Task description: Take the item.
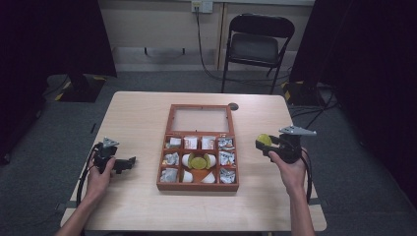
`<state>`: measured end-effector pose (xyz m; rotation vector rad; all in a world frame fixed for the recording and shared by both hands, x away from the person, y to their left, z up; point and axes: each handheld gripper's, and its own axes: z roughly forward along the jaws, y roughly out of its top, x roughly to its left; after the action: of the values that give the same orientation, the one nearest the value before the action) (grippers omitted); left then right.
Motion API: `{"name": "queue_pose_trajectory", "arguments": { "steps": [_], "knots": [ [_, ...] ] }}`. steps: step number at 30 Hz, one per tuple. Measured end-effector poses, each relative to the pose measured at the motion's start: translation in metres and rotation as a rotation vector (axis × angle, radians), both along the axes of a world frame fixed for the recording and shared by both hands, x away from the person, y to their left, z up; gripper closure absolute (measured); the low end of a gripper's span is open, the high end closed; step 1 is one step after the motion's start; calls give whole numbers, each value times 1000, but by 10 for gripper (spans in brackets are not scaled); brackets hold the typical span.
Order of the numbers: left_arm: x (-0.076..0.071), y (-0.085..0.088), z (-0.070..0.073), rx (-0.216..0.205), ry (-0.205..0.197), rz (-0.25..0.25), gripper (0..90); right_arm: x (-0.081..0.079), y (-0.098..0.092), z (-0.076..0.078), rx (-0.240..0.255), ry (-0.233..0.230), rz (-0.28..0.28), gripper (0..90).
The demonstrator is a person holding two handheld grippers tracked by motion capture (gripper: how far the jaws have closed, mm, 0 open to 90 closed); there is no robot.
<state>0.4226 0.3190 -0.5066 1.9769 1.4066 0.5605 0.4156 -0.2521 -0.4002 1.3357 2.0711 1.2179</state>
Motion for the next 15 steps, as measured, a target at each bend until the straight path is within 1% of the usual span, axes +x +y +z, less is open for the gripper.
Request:
{"name": "queue_pose_trajectory", "arguments": {
  "steps": [2,3,5,7,8,10,11,15],
  "knots": [
    [0,0,0,0,1,0,0,2,-1,-5,0,15,-2,381],
    [0,0,0,0,1,0,0,2,-1,-5,0,15,-2,381],
    [0,0,0,-2,1,-1,0,6,-2,-14,14,40,-3,381],
    [0,0,0,0,0,0,0,7,-2,-17,7,49,-3,381],
    [0,0,0,-1,1,0,0,9,1,-24,-5,69,1,381],
    [0,0,0,-1,1,0,0,9,2,-25,-9,74,2,381],
    [0,0,0,0,1,0,0,12,5,-31,-25,85,5,381],
    [0,0,0,0,1,0,0,16,6,-43,-45,111,2,381]
  ]
}}
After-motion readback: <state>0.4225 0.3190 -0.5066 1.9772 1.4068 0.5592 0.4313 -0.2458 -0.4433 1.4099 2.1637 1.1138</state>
